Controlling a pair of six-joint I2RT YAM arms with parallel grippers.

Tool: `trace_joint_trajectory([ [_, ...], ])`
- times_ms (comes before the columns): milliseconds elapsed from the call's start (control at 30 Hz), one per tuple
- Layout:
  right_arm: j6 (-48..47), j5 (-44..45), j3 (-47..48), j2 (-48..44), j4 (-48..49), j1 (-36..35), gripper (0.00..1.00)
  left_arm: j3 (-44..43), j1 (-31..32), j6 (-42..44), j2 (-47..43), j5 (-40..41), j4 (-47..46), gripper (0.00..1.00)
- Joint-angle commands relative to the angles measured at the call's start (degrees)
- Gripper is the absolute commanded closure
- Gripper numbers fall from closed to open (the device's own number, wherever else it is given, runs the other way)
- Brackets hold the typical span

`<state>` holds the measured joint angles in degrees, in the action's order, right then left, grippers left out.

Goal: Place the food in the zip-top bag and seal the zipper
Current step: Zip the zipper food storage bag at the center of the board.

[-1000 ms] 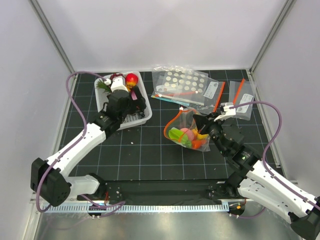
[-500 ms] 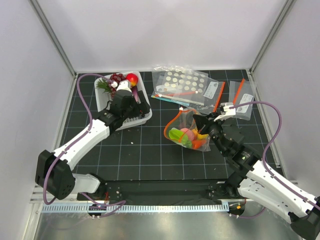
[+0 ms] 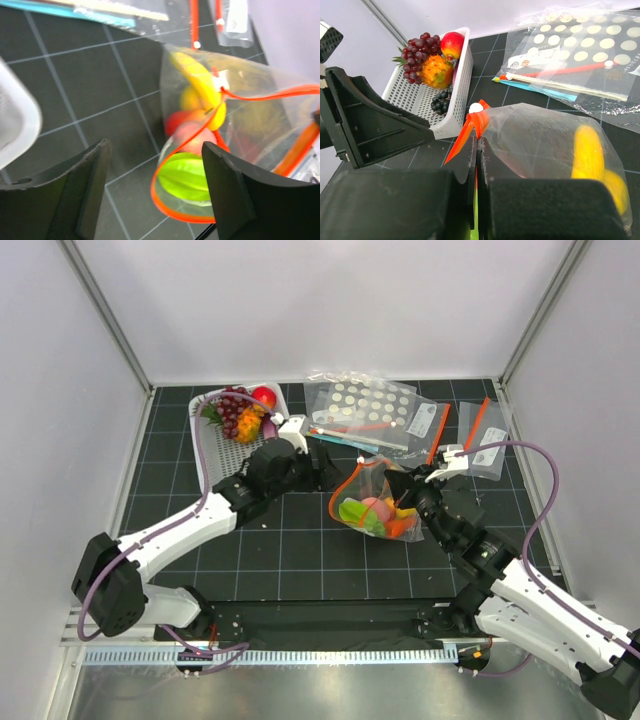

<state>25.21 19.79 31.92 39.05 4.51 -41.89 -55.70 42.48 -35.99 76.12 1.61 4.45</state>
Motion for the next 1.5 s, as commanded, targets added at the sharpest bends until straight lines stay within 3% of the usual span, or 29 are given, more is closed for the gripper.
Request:
trace_joint_trajectory([
  [0, -0.16, 0.86, 1.21, 0.15, 2.69, -0.12, 0.99, -0.11, 0.5, 1.36, 1.05, -1.34, -7.52, 0.26],
  [67, -0.25, 0.86, 1.21, 0.15, 2.78, -0.04, 0.99, -0.28, 1.2, 1.1, 1.66, -3.8, -8.14, 0.32],
  [500, -0.25, 0.16, 1.3, 0.94, 3.04, -0.03, 0.99, -5.2, 5.86, 2.58, 8.43, -2.75, -5.85, 0.42],
  [567, -0.34, -0.28, 1.39, 1.55, 3.22, -0.12, 0.99, -6.51, 6.82, 3.11, 9.4, -2.57, -5.5, 0.55],
  [600, -0.51, -1.24, 1.56, 1.99, 3.22, -0.04, 0.99, -7.13, 7.09, 3.29, 9.84, -2.4, -4.63, 0.68],
  [733, -0.69, -4.4, 2.71, 4.45, 3.13, -0.04, 0.99, -10.12, 7.36, 3.29, 12.38, -3.62, -1.64, 1.0],
  [1000, -0.96, -12.66, 4.38, 9.29, 4.89, -0.21, 0.99, -11.71, 7.01, 4.96, 7.4, 1.21, 3.81, 1.0],
  [1200, -4.37, -22.07, 5.95, 14.47, 8.14, -4.42, 0.98, -11.27, 3.4, 5.57, 2.55, -7.83, 4.69, 1.0],
  [1233, -5.43, -22.51, 6.48, 15.09, 8.06, -5.56, 0.95, -11.36, 2.96, 5.93, 1.94, -8.98, 4.78, 1.0],
  [1333, -9.12, -24.09, 7.45, 15.8, 7.53, -9.0, 0.63, -11.71, 2.87, 8.38, 0.53, -12.59, 4.6, 1.0],
  [1467, -10.27, -23.49, 4.48, 10.28, 9.54, -9.18, 0.49, -12.23, 2.79, 12.25, -1.49, -13.74, 6.0, 1.0],
])
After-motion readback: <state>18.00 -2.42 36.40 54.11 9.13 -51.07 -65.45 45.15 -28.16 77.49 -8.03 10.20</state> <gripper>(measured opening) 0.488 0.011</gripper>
